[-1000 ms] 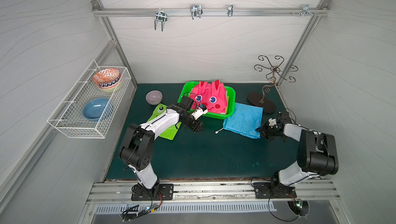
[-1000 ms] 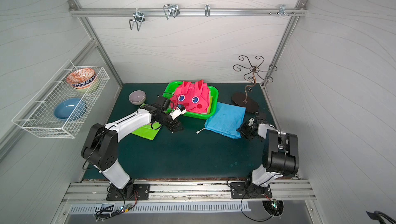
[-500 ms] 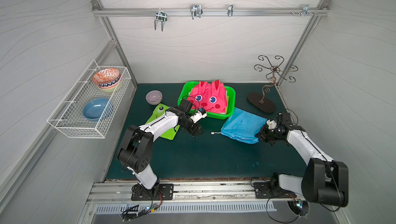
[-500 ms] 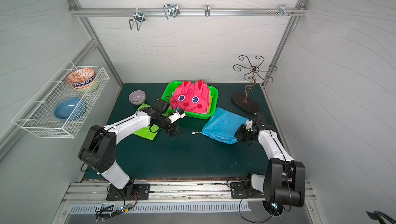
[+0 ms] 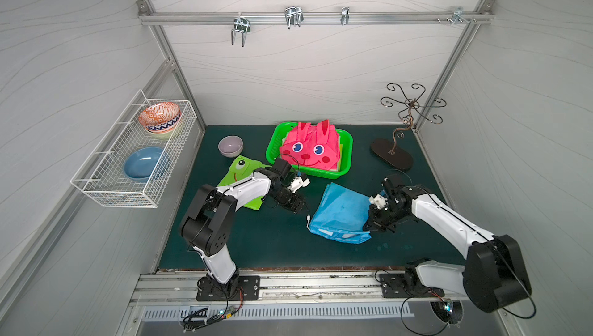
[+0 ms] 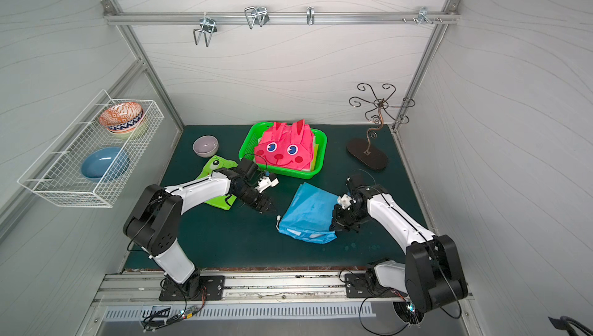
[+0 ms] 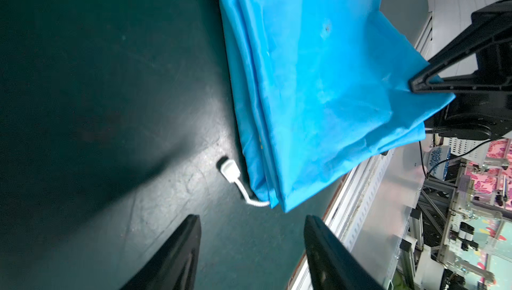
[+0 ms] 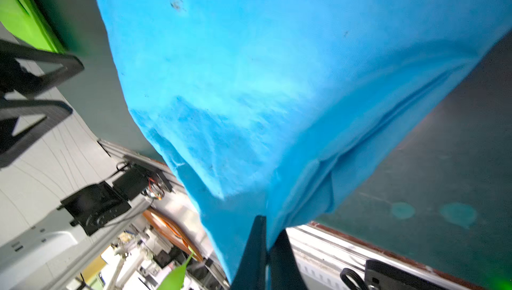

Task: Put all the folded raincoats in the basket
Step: Move the raincoat to the center of the board.

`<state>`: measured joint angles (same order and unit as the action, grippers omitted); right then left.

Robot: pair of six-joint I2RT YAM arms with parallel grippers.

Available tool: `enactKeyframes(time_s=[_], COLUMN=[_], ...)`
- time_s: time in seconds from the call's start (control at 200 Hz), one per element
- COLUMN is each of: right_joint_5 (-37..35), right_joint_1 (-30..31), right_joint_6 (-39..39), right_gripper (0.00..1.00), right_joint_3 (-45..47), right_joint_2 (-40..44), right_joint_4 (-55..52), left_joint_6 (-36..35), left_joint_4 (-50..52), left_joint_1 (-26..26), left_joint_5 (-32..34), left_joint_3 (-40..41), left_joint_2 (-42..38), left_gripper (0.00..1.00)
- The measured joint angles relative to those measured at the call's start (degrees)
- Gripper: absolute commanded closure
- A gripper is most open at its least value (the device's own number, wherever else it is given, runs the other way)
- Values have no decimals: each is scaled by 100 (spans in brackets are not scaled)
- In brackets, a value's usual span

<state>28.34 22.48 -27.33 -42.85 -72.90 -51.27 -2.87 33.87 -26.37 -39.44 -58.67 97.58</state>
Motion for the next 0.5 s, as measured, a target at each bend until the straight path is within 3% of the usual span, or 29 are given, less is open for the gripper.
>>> enactKeyframes(time_s=[0.155, 0.5], right_joint_5=[13, -181], right_joint_1=[667, 697], right_joint_6=[-17, -173], right_gripper=[100, 100], right_joint_3=[7, 7], right_joint_2=[-391, -538], right_joint_4=[-4, 243], left_joint_6=[387, 868], left_joint_4=[-232, -420], left_joint_1=[-66, -304], left_joint_5=[7, 291], left_joint_3=[363, 262], left_joint_2=[-35, 407], left_gripper=[33, 33])
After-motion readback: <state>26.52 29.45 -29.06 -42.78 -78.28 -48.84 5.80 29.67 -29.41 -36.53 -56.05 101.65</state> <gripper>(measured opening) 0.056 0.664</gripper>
